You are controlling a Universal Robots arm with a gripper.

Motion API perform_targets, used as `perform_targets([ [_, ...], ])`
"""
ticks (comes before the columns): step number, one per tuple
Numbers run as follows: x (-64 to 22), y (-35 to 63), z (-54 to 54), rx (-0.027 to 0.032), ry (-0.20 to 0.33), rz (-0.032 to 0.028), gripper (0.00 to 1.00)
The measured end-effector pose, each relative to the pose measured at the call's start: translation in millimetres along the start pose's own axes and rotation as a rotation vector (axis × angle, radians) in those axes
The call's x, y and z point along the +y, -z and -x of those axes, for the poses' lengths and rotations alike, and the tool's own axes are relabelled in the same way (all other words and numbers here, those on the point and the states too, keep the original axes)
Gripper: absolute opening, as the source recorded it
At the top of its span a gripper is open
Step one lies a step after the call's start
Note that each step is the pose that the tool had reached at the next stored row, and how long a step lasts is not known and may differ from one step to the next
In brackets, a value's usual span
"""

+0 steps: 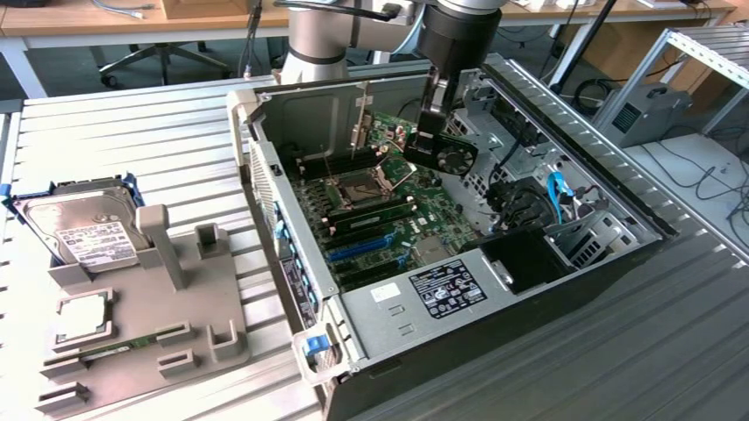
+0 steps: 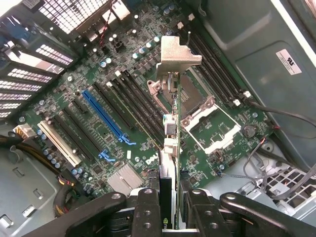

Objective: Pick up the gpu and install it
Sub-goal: 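Insert the gpu into the slot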

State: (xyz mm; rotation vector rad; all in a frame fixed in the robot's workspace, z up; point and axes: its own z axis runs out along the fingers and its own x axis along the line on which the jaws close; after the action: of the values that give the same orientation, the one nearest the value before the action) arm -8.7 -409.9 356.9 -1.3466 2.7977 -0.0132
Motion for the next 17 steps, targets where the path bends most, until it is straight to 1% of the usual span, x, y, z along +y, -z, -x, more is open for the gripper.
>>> perform_targets([
  [17, 0.0, 0.0, 0.0, -0.0004, 0.019, 0.0006, 0.26],
])
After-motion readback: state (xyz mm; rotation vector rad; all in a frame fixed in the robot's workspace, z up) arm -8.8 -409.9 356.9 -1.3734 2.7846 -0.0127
